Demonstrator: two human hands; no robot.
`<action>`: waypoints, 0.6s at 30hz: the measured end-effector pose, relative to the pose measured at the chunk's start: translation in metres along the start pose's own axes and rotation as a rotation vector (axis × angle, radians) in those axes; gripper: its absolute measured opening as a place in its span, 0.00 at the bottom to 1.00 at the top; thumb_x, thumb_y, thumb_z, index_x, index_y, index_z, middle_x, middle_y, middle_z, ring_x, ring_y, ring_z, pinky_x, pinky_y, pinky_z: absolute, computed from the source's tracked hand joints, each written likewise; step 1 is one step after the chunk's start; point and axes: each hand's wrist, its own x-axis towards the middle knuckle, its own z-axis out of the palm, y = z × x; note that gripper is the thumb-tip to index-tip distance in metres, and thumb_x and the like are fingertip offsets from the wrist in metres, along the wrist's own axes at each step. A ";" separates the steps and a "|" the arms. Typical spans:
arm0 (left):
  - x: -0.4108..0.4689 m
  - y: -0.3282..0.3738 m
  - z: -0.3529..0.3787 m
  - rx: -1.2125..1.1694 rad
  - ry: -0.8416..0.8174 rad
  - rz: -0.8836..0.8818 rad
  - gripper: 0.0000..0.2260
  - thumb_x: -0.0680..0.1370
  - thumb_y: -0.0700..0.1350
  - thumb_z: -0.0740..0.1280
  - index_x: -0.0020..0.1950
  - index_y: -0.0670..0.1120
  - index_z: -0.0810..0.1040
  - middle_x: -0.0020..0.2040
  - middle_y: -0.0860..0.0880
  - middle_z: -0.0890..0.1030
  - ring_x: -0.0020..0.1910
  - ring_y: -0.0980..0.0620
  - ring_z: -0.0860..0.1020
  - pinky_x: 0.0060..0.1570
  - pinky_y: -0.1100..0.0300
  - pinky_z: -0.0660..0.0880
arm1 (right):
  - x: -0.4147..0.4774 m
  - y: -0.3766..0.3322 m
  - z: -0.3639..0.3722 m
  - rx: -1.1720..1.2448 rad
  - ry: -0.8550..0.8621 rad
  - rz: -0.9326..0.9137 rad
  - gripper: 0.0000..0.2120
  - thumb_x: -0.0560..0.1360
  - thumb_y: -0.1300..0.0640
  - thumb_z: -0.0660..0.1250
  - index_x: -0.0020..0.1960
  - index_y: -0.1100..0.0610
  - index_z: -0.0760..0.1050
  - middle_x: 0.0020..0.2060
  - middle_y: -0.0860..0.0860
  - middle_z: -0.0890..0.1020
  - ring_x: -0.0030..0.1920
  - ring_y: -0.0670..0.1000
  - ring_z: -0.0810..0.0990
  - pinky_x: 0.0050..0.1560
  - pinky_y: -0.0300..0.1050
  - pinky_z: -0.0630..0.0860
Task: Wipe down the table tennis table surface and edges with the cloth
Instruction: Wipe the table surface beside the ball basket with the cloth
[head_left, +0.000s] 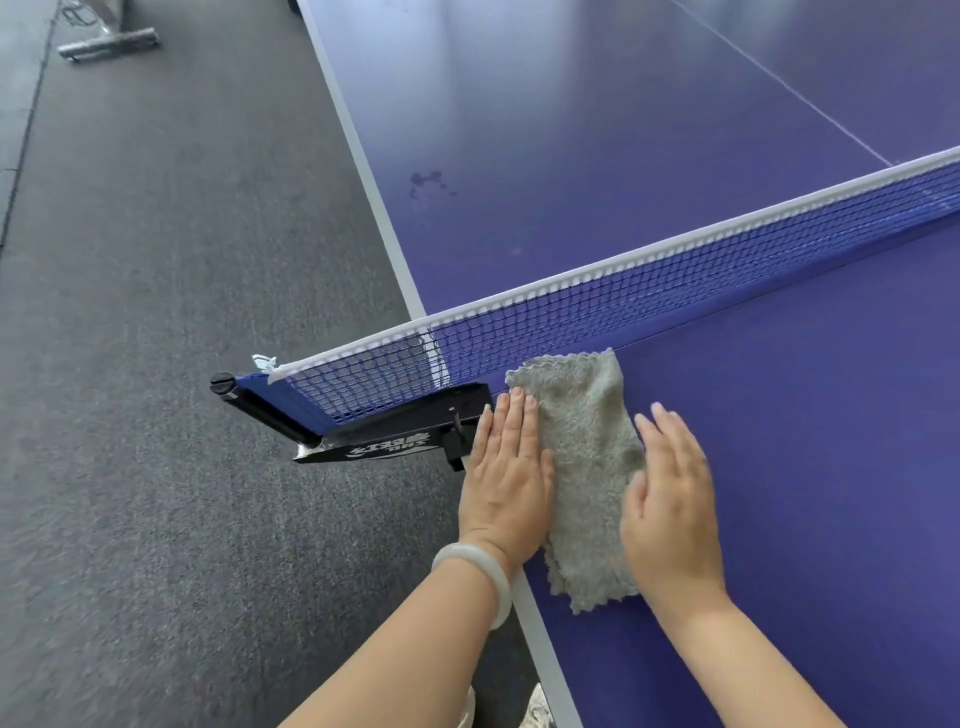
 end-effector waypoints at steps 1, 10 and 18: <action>-0.001 0.001 -0.001 -0.021 0.005 0.002 0.26 0.84 0.49 0.44 0.80 0.41 0.46 0.81 0.46 0.45 0.79 0.51 0.40 0.76 0.54 0.32 | 0.015 -0.013 0.010 0.020 -0.095 -0.075 0.27 0.79 0.69 0.57 0.77 0.62 0.61 0.78 0.55 0.59 0.79 0.54 0.54 0.79 0.55 0.51; -0.002 0.001 -0.014 -0.075 0.037 -0.024 0.27 0.77 0.43 0.52 0.75 0.37 0.65 0.76 0.42 0.66 0.76 0.46 0.62 0.74 0.51 0.53 | 0.082 0.014 0.053 -0.240 -0.309 -0.220 0.26 0.84 0.50 0.47 0.81 0.53 0.47 0.80 0.48 0.49 0.80 0.47 0.43 0.79 0.50 0.40; 0.002 0.002 -0.014 -0.150 0.099 -0.091 0.26 0.74 0.41 0.53 0.71 0.35 0.70 0.71 0.40 0.72 0.75 0.44 0.66 0.75 0.52 0.53 | 0.070 -0.003 0.055 -0.192 -0.463 -0.572 0.27 0.80 0.50 0.48 0.79 0.52 0.59 0.79 0.48 0.57 0.80 0.49 0.50 0.79 0.53 0.47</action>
